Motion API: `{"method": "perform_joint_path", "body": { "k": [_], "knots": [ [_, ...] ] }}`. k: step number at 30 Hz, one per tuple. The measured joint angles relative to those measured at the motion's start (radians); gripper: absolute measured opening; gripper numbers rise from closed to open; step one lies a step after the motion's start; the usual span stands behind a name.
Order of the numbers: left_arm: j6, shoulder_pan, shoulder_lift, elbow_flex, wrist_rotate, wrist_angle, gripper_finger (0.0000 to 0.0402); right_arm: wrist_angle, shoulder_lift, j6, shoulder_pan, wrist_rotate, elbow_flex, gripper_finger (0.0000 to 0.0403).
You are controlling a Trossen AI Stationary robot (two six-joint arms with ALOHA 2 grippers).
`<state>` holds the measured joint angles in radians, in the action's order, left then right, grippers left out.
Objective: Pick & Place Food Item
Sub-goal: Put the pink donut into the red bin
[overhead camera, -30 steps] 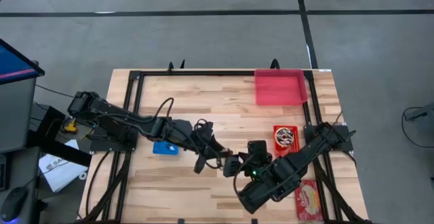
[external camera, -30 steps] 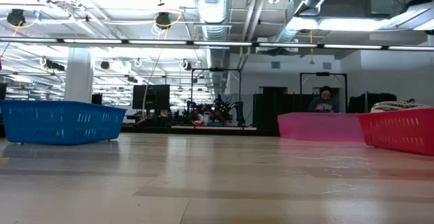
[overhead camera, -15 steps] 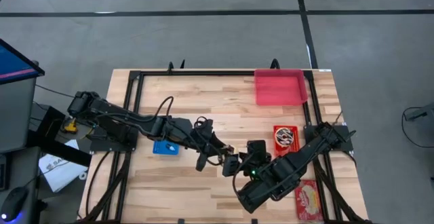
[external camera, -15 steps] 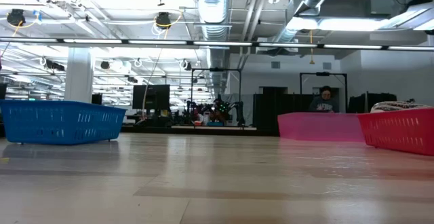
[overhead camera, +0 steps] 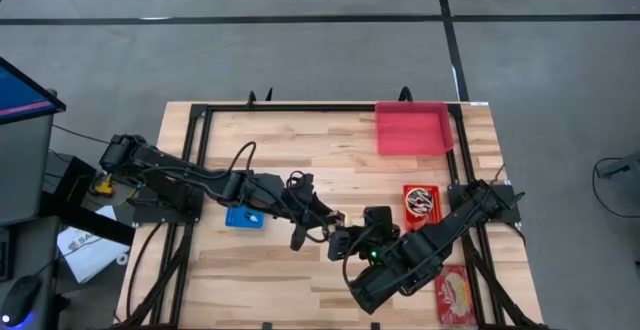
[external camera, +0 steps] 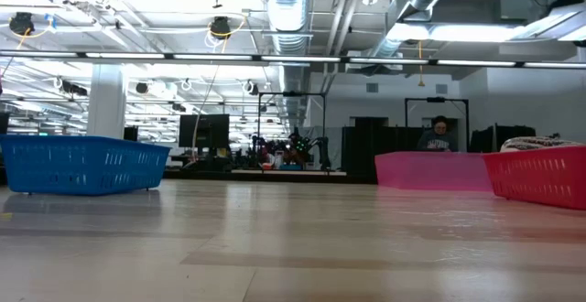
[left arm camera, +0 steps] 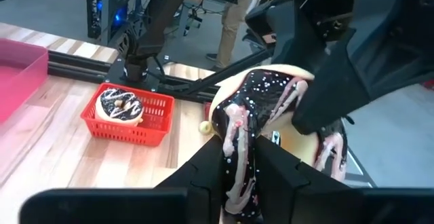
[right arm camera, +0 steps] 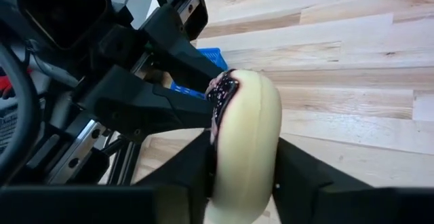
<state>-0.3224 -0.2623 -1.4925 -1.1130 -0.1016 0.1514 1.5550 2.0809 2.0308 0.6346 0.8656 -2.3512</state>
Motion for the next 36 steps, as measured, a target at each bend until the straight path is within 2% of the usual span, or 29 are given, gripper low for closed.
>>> {"method": "perform_joint_path", "body": {
  "k": [3, 6, 14, 23, 27, 30, 36],
  "knots": [
    [0.017, 0.0, 0.006, -0.001, -0.004, -0.031, 0.0063, 0.005, 0.001, 0.0, 0.004, 0.001, 0.0, 0.0099],
    [0.065, -0.001, 0.03, -0.003, -0.031, -0.08, 0.0072, 0.004, 0.002, 0.0, 0.008, 0.016, 0.001, 0.0089],
    [0.116, 0.0, 0.131, -0.001, -0.05, -0.104, 0.0121, -0.013, 0.001, -0.043, -0.001, 0.036, 0.001, 0.0088],
    [0.087, -0.005, 0.161, 0.001, -0.031, -0.155, 0.0168, -0.104, 0.001, -0.186, -0.049, 0.033, 0.001, 0.0088],
    [0.133, 0.003, 0.229, 0.0, -0.076, -0.216, 0.0184, -0.054, 0.001, -0.199, -0.046, -0.016, 0.001, 0.0088],
    [0.18, 0.007, 0.292, 0.0, -0.13, -0.264, 0.0191, 0.021, 0.001, -0.206, -0.04, -0.099, 0.001, 0.0088],
    [0.195, 0.032, 0.404, 0.0, -0.167, -0.385, 0.0195, 0.017, -0.01, -0.522, -0.066, -0.367, 0.001, 0.0088]
  ]
}}
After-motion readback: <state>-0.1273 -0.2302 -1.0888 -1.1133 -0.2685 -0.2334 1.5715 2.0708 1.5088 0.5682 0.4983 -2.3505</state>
